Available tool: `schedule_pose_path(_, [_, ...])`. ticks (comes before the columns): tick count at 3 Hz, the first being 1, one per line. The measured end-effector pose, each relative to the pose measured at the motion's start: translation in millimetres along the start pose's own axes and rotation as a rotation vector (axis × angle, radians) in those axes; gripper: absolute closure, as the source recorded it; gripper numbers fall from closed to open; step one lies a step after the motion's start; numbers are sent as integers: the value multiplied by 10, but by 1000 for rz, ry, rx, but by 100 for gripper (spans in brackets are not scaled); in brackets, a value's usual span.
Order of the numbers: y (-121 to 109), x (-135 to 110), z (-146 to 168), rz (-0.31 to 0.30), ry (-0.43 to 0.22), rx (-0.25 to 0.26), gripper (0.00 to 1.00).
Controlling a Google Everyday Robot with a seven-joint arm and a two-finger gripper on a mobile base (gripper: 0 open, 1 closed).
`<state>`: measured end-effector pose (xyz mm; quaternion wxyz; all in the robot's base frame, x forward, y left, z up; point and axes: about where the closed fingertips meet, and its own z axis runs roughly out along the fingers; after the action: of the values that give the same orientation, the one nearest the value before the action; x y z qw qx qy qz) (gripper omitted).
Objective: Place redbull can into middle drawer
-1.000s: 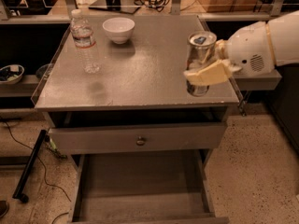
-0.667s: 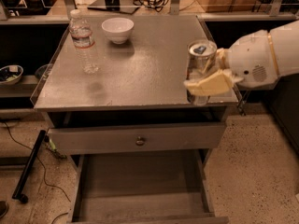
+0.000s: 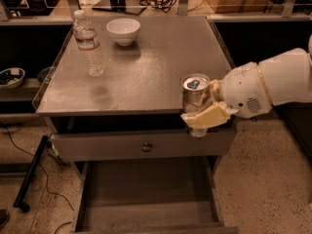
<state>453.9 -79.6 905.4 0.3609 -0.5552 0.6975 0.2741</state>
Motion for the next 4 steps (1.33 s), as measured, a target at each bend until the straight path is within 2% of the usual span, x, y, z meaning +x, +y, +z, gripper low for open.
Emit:
schedule_pose_path(1, [45, 13, 14, 8, -7, 5, 100])
schedule_pose_path(2, [241, 162, 161, 62, -60, 43, 100])
schedule_pose_path(4, [390, 582, 527, 166, -138, 89, 100])
